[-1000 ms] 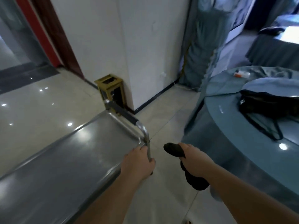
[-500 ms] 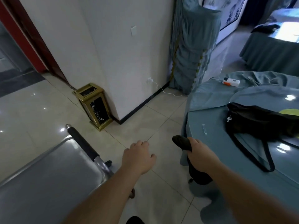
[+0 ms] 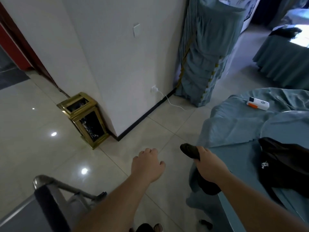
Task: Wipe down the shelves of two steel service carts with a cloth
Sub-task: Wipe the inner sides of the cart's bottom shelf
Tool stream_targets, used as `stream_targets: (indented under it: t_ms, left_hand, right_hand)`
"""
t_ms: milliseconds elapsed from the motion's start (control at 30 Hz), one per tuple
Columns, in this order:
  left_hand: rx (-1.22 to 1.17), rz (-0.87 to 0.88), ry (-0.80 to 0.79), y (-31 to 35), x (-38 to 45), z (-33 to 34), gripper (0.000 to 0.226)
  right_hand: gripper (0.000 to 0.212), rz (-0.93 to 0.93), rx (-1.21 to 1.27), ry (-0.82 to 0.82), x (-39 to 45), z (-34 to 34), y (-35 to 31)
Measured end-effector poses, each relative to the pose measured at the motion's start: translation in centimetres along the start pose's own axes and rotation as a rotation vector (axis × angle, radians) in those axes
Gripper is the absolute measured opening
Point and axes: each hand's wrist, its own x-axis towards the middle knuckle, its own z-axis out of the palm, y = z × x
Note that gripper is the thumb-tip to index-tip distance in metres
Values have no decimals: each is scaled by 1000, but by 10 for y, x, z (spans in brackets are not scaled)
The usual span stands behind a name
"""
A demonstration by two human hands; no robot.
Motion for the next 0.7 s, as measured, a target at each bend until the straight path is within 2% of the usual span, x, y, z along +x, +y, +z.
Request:
stream_targets:
  t_ms: [167, 333, 500, 700]
  left_hand:
    - [4, -50, 33, -26, 74, -37, 63]
    - [-61, -213, 73, -70, 146, -63, 64]
    - [-79, -344, 170, -111, 219, -112, 58]
    - [-94, -634, 230, -181, 241, -153, 56]
  right_hand:
    - [32, -42, -20, -18, 95, -18, -35]
    - [35, -142, -40, -52, 210, -22, -85]
    - [36, -353, -9, -117, 329, -21, -159]
    - [21, -640, -71, -244, 420, -23, -280]
